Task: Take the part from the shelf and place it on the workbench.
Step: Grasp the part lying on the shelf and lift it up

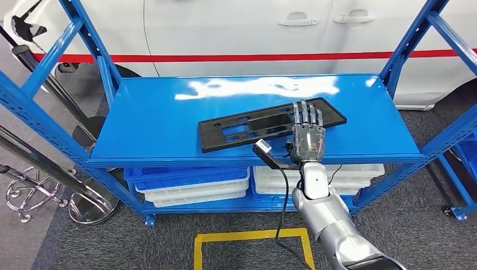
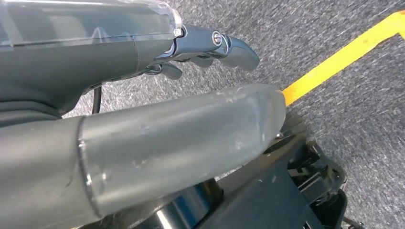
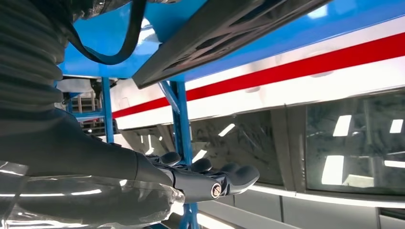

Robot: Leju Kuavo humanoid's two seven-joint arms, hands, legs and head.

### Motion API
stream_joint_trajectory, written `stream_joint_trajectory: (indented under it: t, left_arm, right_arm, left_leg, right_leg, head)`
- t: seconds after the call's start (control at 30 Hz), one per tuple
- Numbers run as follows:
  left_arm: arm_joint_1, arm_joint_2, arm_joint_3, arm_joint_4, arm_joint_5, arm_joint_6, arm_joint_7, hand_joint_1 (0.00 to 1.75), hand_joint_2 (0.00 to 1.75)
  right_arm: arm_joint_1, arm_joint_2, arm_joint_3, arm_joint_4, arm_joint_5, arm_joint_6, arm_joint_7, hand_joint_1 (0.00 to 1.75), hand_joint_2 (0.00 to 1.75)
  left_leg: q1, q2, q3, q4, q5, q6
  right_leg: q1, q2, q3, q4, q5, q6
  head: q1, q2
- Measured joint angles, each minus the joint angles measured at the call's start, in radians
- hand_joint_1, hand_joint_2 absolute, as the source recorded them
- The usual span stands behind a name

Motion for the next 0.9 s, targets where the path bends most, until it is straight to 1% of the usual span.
stream_joint_trajectory:
  t: [0.03,0.1,0.13,0.17,0.2,0.23,0.27,0.3,0.33,0.37,0.4,0.43,0.47,0.5,0.53,0.6,0.63,0.67,0.7,0.73,0.77,0.8,0.83,0.87,0.9]
  left_arm:
    - [0.000,0.000,0.001,0.000,0.000,0.001,0.000,0.00,0.00]
    - [0.000,0.000,0.003,0.000,0.000,0.002,0.000,0.00,0.00]
    - [0.001,0.000,0.004,0.000,0.000,0.003,0.000,0.00,0.00]
    - [0.003,0.000,0.004,0.000,0.000,0.004,0.000,0.00,0.00]
    - [0.003,0.000,0.004,0.000,0.000,0.005,0.000,0.00,0.00]
    - [0.003,0.000,0.004,-0.001,0.000,0.005,0.000,0.00,0.00]
    - [0.002,0.000,0.005,-0.001,0.000,0.006,0.000,0.00,0.00]
    - [0.001,0.000,0.006,-0.001,-0.001,0.007,0.000,0.00,0.00]
    - [0.000,0.000,0.008,-0.001,-0.001,0.008,0.000,0.00,0.00]
    - [0.000,0.000,0.010,-0.001,-0.002,0.008,0.000,0.00,0.00]
    - [0.000,0.000,0.011,-0.002,-0.002,0.009,0.000,0.00,0.00]
    - [0.001,0.000,0.013,-0.002,-0.002,0.009,0.000,0.00,0.00]
    - [0.001,0.000,0.014,-0.002,-0.003,0.009,0.000,0.00,0.00]
    - [0.001,0.000,0.016,-0.002,-0.003,0.009,0.000,0.00,0.00]
    - [0.001,0.000,0.017,-0.002,-0.003,0.009,-0.001,0.00,0.00]
    - [0.000,0.000,0.020,-0.002,-0.004,0.006,-0.004,0.00,0.00]
    - [0.001,0.000,0.020,-0.002,-0.005,0.004,-0.007,0.00,0.00]
    - [0.001,0.000,0.020,-0.002,-0.006,0.001,-0.011,0.00,0.00]
    - [0.002,0.000,0.020,-0.002,-0.007,-0.001,-0.013,0.00,0.00]
    - [0.002,0.000,0.021,-0.002,-0.008,-0.003,-0.016,0.00,0.00]
    - [0.002,0.000,0.021,-0.002,-0.009,-0.004,-0.017,0.00,0.00]
    - [0.001,0.000,0.021,-0.002,-0.010,-0.004,-0.019,0.00,0.00]
    - [0.001,0.000,0.021,-0.002,-0.010,-0.005,-0.019,0.00,0.00]
    - [0.001,0.000,0.021,-0.002,-0.010,-0.005,-0.019,0.00,0.00]
    - [0.001,0.000,0.021,-0.002,-0.010,-0.005,-0.020,0.00,0.00]
  right_arm:
    - [-0.002,0.000,0.005,0.003,0.000,0.000,0.002,0.00,1.75]
    - [-0.003,0.000,0.013,0.011,0.000,0.000,0.005,0.00,1.75]
    - [-0.002,0.000,0.016,0.015,0.000,0.000,0.006,0.00,1.75]
    - [-0.001,0.000,0.019,0.020,0.000,0.000,0.009,0.00,1.75]
    - [-0.001,0.000,0.023,0.024,0.000,0.000,0.013,0.00,1.75]
    - [-0.002,0.000,0.027,0.027,0.000,0.000,0.017,0.00,1.75]
    - [-0.002,0.000,0.030,0.030,0.000,0.000,0.019,0.00,1.75]
    - [-0.003,0.000,0.033,0.033,0.000,0.000,0.021,0.00,1.75]
    - [-0.003,-0.001,0.035,0.036,0.000,0.000,0.021,0.00,1.75]
    - [-0.003,-0.001,0.036,0.039,0.000,0.000,0.021,0.00,1.75]
    - [-0.003,-0.001,0.037,0.042,0.000,0.000,0.021,0.00,1.75]
    - [-0.003,-0.001,0.038,0.044,0.000,0.000,0.021,0.00,1.75]
    - [-0.003,-0.001,0.038,0.045,0.000,0.000,0.021,0.00,1.75]
    - [-0.004,-0.002,0.038,0.046,0.000,0.000,0.021,0.00,1.75]
    - [-0.006,-0.003,0.038,0.046,0.000,0.000,0.021,0.00,1.75]
    - [-0.005,-0.005,0.038,0.050,0.000,0.000,0.019,0.00,1.75]
    - [-0.003,-0.006,0.038,0.053,0.000,0.000,0.018,0.00,1.75]
    - [-0.002,-0.006,0.038,0.056,0.000,0.000,0.017,0.00,1.75]
    - [-0.001,-0.006,0.038,0.058,0.000,0.000,0.015,0.00,1.75]
    - [-0.001,-0.006,0.038,0.060,0.000,0.000,0.015,0.00,1.75]
    - [-0.003,-0.006,0.038,0.061,0.000,0.000,0.014,0.00,1.75]
    - [-0.006,-0.007,0.038,0.061,0.000,0.000,0.014,0.00,1.75]
    - [-0.008,-0.007,0.038,0.061,0.000,0.000,0.014,0.00,1.75]
    - [-0.009,-0.007,0.038,0.061,0.000,0.000,0.013,0.00,1.75]
    - [-0.009,-0.007,0.038,0.062,0.000,0.000,0.013,0.00,1.75]
  left_leg:
    - [0.001,0.000,-0.022,0.050,-0.028,-0.004]
    - [0.003,0.001,-0.088,0.189,-0.091,-0.011]
    - [0.003,0.001,-0.114,0.241,-0.105,-0.012]
    - [0.003,0.001,-0.126,0.260,-0.101,-0.013]
    - [0.003,0.001,-0.115,0.234,-0.076,-0.011]
    - [0.003,0.001,-0.087,0.172,-0.038,-0.008]
    - [0.002,0.001,-0.053,0.096,-0.005,-0.004]
    - [0.001,0.001,-0.021,0.029,0.020,0.001]
    - [-0.001,0.001,-0.002,-0.013,0.032,0.005]
    - [-0.004,0.000,0.005,-0.030,0.032,0.009]
    - [-0.006,-0.001,0.006,-0.032,0.033,0.012]
    - [-0.003,-0.001,0.006,-0.035,0.035,0.017]
    - [-0.001,-0.001,0.008,-0.040,0.039,0.022]
    - [0.002,0.000,0.010,-0.045,0.042,0.029]
    - [0.004,0.000,0.011,-0.049,0.045,0.034]
    - [0.003,0.001,0.010,-0.049,0.045,0.038]
    - [0.003,0.001,0.010,-0.048,0.045,0.039]
    - [0.002,0.001,0.010,-0.047,0.044,0.039]
    - [0.002,0.000,0.010,-0.046,0.043,0.038]
    - [0.002,-0.001,0.011,-0.044,0.042,0.037]
    - [0.002,-0.002,0.011,-0.042,0.040,0.035]
    - [0.000,-0.002,0.010,-0.039,0.038,0.031]
    - [-0.001,-0.003,0.009,-0.037,0.036,0.027]
    - [-0.002,-0.002,0.008,-0.035,0.035,0.023]
    - [-0.003,-0.002,0.008,-0.036,0.035,0.018]
  right_leg:
    - [-0.002,-0.001,0.002,-0.003,0.002,-0.005]
    - [0.000,-0.002,0.001,-0.002,0.001,-0.009]
    - [0.001,-0.002,0.001,-0.002,0.000,-0.010]
    - [0.001,-0.002,0.001,0.000,0.000,-0.011]
    - [0.001,-0.002,0.002,0.001,-0.002,-0.010]
    - [0.001,-0.001,0.003,0.003,-0.003,-0.009]
    - [0.001,0.000,0.003,0.006,-0.005,-0.007]
    - [0.003,0.000,0.002,0.009,-0.008,-0.003]
    - [0.004,0.001,0.001,0.011,-0.009,0.001]
    - [0.005,0.001,-0.001,0.011,-0.009,0.006]
    - [0.006,0.001,-0.001,0.010,-0.008,0.012]
    - [0.006,0.001,-0.001,0.008,-0.008,0.017]
    - [0.006,0.001,-0.001,0.012,-0.013,0.022]
    - [0.005,0.001,-0.008,0.030,-0.027,0.027]
    - [0.004,0.000,-0.024,0.067,-0.051,0.031]
    - [0.001,0.000,-0.084,0.195,-0.116,0.036]
    - [0.000,0.000,-0.113,0.254,-0.136,0.038]
    - [-0.001,0.000,-0.129,0.285,-0.138,0.040]
    - [-0.001,-0.001,-0.125,0.273,-0.120,0.039]
    - [-0.002,-0.001,-0.102,0.223,-0.086,0.037]
    - [-0.001,-0.001,-0.067,0.150,-0.050,0.033]
    - [0.002,-0.001,-0.035,0.084,-0.025,0.029]
    - [0.004,-0.001,-0.014,0.037,-0.010,0.025]
    - [0.007,0.000,-0.005,0.015,-0.007,0.021]
    - [0.009,0.000,-0.005,0.013,-0.009,0.018]
  head:
    - [0.000,0.000]
    - [0.000,0.000]
    - [0.000,0.000]
    - [0.000,0.000]
    - [0.000,0.000]
    - [0.000,0.000]
    - [0.000,0.000]
    - [0.000,0.000]
    - [0.000,0.000]
    - [0.000,0.000]
    - [0.000,0.000]
    - [0.000,0.000]
    - [0.000,0.000]
    - [0.000,0.000]
    - [0.000,0.000]
    - [0.000,0.000]
    - [0.000,0.000]
    - [0.000,0.000]
    - [0.000,0.000]
    - [0.000,0.000]
    - [0.000,0.000]
    - [0.000,0.000]
    - [0.000,0.000]
    - [0.000,0.000]
    - [0.000,0.000]
